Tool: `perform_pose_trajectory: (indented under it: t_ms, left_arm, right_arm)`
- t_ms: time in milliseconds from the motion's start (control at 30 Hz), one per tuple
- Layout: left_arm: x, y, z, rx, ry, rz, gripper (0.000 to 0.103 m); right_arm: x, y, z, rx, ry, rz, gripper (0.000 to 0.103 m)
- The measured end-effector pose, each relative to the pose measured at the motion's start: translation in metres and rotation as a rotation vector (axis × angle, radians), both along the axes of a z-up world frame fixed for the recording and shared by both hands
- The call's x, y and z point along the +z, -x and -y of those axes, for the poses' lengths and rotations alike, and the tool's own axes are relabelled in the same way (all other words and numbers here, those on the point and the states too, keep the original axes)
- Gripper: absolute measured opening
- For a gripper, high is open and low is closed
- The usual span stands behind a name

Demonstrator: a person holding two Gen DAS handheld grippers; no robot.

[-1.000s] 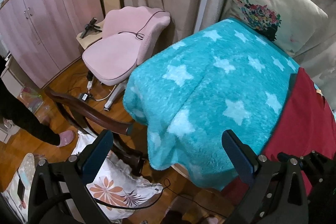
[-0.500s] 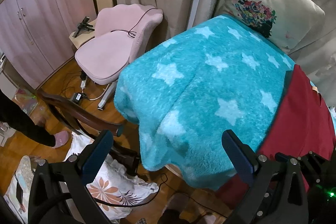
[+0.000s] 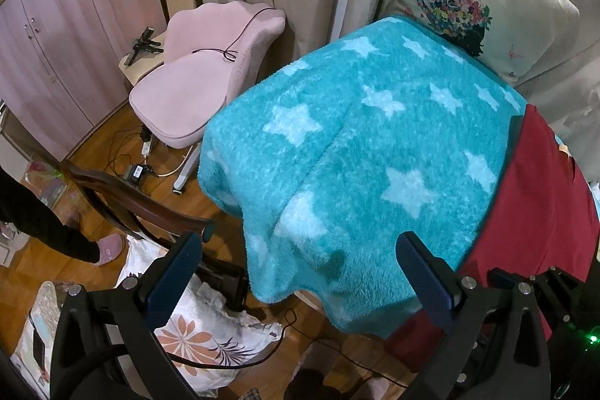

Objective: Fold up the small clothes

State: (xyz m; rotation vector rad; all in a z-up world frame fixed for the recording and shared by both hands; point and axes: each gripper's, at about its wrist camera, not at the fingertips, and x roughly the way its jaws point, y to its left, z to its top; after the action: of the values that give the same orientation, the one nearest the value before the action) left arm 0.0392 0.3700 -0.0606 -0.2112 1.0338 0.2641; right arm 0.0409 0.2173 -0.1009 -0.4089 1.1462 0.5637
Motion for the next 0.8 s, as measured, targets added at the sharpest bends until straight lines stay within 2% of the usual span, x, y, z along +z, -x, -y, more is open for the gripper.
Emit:
perform_pose_trajectory:
  t_ms: [533, 800]
  left_arm:
    - [-0.004, -0.006, 0.005, -0.015, 0.013, -0.01, 0.103]
    - [-0.004, -0.008, 0.01, -0.032, 0.018, -0.014, 0.103]
  right_arm:
    - [0.001, 0.0, 0.004, -0.016, -0.004, 0.01, 0.07]
    - [0.006, -0.007, 0.021, -0.082, -0.024, 0.021, 0.07]
